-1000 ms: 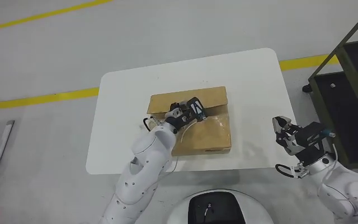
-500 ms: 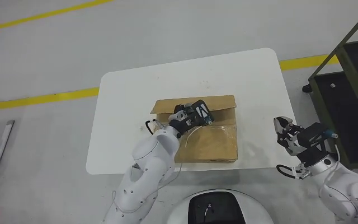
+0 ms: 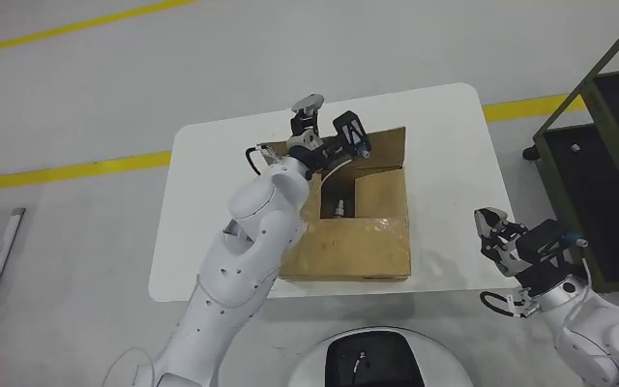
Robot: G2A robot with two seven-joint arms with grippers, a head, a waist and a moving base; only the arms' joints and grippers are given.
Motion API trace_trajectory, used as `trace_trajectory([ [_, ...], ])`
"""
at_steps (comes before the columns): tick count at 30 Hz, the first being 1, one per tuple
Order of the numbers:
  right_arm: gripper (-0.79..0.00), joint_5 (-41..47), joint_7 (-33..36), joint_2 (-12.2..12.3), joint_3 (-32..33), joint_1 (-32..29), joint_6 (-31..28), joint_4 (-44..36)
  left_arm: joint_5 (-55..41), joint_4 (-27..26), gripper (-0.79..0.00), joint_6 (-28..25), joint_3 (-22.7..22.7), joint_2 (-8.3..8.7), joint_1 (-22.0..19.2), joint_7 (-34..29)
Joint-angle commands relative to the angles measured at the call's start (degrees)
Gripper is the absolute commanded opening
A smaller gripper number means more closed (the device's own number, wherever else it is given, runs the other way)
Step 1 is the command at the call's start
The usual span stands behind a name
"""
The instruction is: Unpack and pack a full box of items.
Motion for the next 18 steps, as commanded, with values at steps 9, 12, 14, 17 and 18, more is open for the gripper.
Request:
trace_trajectory([
  [9,-0.785,0.4,-0.4,0.0,1.1,-1.7,0.4,-0.7,-1.9,11.1,0.0,3.5,3.5,-2.48,-5.4,-1.3],
  [12,-0.785,0.4,-0.4,-0.1,1.0,-1.9,0.5,-0.9,-2.2,12.7,0.0,2.8,4.3,-3.02,-6.1,-2.1],
  [14,-0.785,0.4,-0.5,-0.1,1.0,-2.0,0.6,-1.0,-2.9,13.6,0.0,1.5,4.8,-3.35,-6.3,-3.1],
  [17,-0.785,0.3,-0.5,-0.1,0.9,-2.1,0.5,-0.9,-3.1,14.5,0.0,0.9,5.5,-3.8,-6.5,-3.7],
  [18,-0.785,0.2,-0.5,-0.1,0.8,-2.1,0.4,-0.9,-3.0,14.8,0.0,0.9,5.7,-3.94,-6.7,-3.9],
])
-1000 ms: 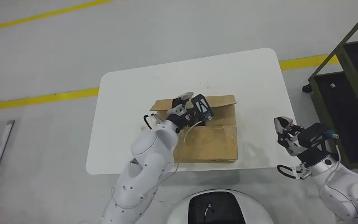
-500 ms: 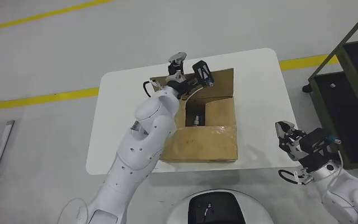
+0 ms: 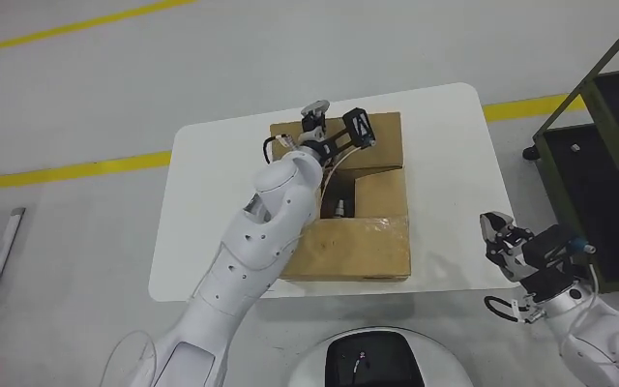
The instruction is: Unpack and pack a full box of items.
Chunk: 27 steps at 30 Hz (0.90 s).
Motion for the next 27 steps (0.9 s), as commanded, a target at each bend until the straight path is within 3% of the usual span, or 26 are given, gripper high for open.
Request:
trace_trajectory([
  [1,-0.785,0.0,0.0,0.0,-0.2,0.0,-0.1,0.0,0.1,0.6,0.0,0.0,0.4,-0.26,-0.2,-0.1],
  [5,-0.785,-0.2,-0.1,0.0,-0.4,0.1,-0.2,-0.1,0.4,1.4,0.0,0.1,0.6,-0.72,-0.7,0.1],
  [10,-0.785,1.2,-0.3,-0.1,0.0,0.2,-0.4,-0.4,-1.2,-1.2,0.0,-0.1,-0.9,-0.79,0.3,1.6],
  [13,-0.785,13.3,0.1,-0.3,0.1,0.3,-1.8,0.2,-5.1,-4.2,0.0,-0.7,-3.9,-0.36,3.0,3.0],
  [20,-0.785,27.0,5.2,0.1,2.9,2.2,-8.2,1.1,-10.2,-17.4,0.0,-2.7,-12.9,1.82,14.8,3.9],
  [22,-0.785,30.8,7.3,0.3,3.1,3.0,-10.4,1.6,-9.6,-21.3,0.0,-5.7,-14.7,2.54,18.4,1.7],
  [27,-0.785,32.2,15.2,1.0,2.3,6.1,-17.0,2.1,-16.8,-30.4,0.0,-9.3,-21.4,3.82,28.0,1.0],
])
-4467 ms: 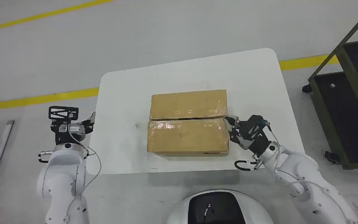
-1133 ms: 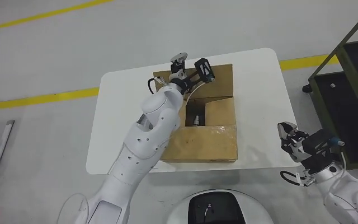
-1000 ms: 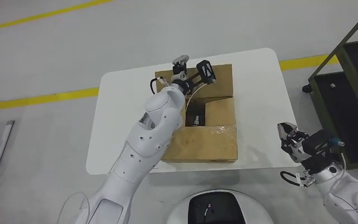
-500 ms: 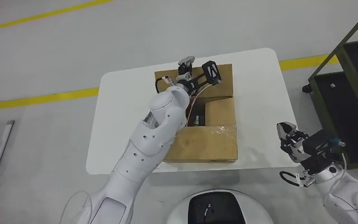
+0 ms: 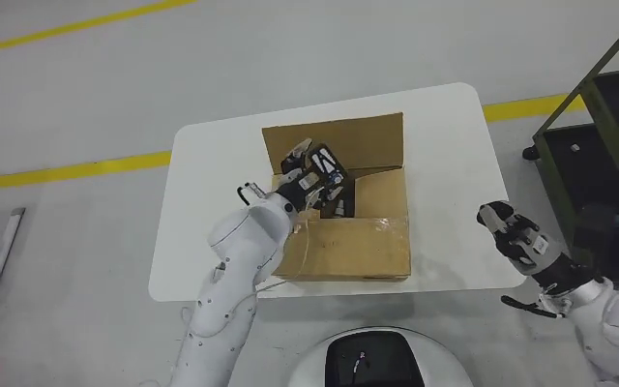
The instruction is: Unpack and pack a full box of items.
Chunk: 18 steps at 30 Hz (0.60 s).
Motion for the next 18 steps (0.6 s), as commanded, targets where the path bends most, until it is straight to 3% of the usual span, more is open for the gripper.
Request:
trace_trajectory([
  [1,-0.785,-0.7,2.8,0.3,-0.9,1.0,-3.7,-0.3,-4.1,-3.3,0.0,-0.9,-3.2,0.46,4.4,1.3],
  [6,-0.785,-3.0,8.5,0.9,-4.1,2.1,-10.0,-0.7,-7.6,-10.4,0.0,-3.4,-10.5,1.74,12.9,4.5],
  [11,-0.785,-3.4,9.0,1.0,-4.5,2.3,-10.5,-0.6,-9.2,-14.3,0.0,-3.0,-14.8,2.44,18.0,10.4],
  [18,-0.785,-3.7,9.0,1.0,-4.5,2.3,-10.3,-0.6,-7.6,-15.0,0.0,1.0,-13.3,2.62,20.0,16.6],
])
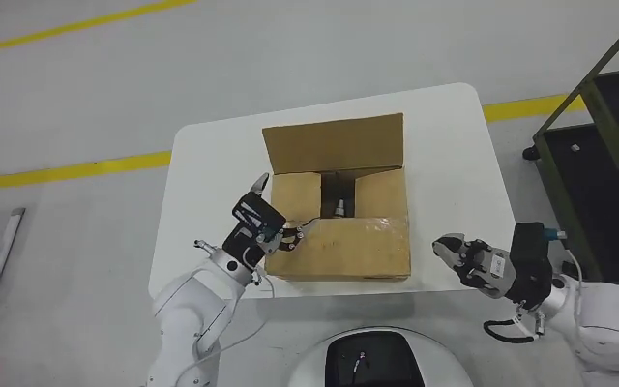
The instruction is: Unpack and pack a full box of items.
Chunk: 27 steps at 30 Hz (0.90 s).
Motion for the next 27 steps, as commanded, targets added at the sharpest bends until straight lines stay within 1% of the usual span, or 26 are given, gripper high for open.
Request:
trace_trajectory([
  [1,-0.785,-0.2,0.0,0.0,-0.1,0.0,0.8,0.2,0.5,0.2,0.0,0.5,0.5,-0.01,-0.1,0.4],
  [4,-0.785,2.5,0.8,0.2,0.5,1.3,2.7,1.2,0.5,0.2,0.0,0.5,0.5,-0.01,-0.1,0.4],
  [7,-0.785,3.7,4.5,0.7,0.6,4.3,4.2,1.4,0.5,0.2,0.0,0.5,0.5,-0.01,-0.1,0.4],
  [8,-0.717,4.5,6.1,0.8,0.1,5.6,4.5,1.5,0.5,0.2,0.0,0.5,0.5,-0.01,-0.1,0.4],
  [9,-0.613,5.2,7.8,1.0,-0.3,6.8,5.3,2.0,0.5,0.2,0.0,0.5,0.5,-0.01,-0.1,0.4],
  [12,-0.557,7.1,12.9,1.4,-2.1,10.8,7.1,3.2,0.5,0.2,0.0,0.5,0.5,-0.01,-0.1,0.4],
  [14,-0.443,7.5,14.9,1.6,-3.2,13.7,7.0,4.0,0.5,0.2,0.0,0.5,0.5,-0.01,-0.1,0.4],
  [16,-0.446,6.9,16.7,1.7,-4.8,15.8,6.8,5.7,0.5,0.2,0.0,0.5,0.5,-0.01,-0.1,0.4],
  [18,-0.44,5.8,17.1,1.8,-6.1,17.4,6.7,7.4,0.5,0.2,0.0,0.5,0.5,-0.01,-0.1,0.4],
  [24,-0.456,5.8,17.1,1.9,-9.5,19.5,6.9,11.1,0.5,0.2,0.0,0.5,0.5,-0.01,-0.1,0.4],
  [27,-0.449,4.9,17.5,2.0,-10.7,20.3,7.1,12.7,0.5,0.2,0.0,0.5,0.5,-0.01,-0.1,0.4],
])
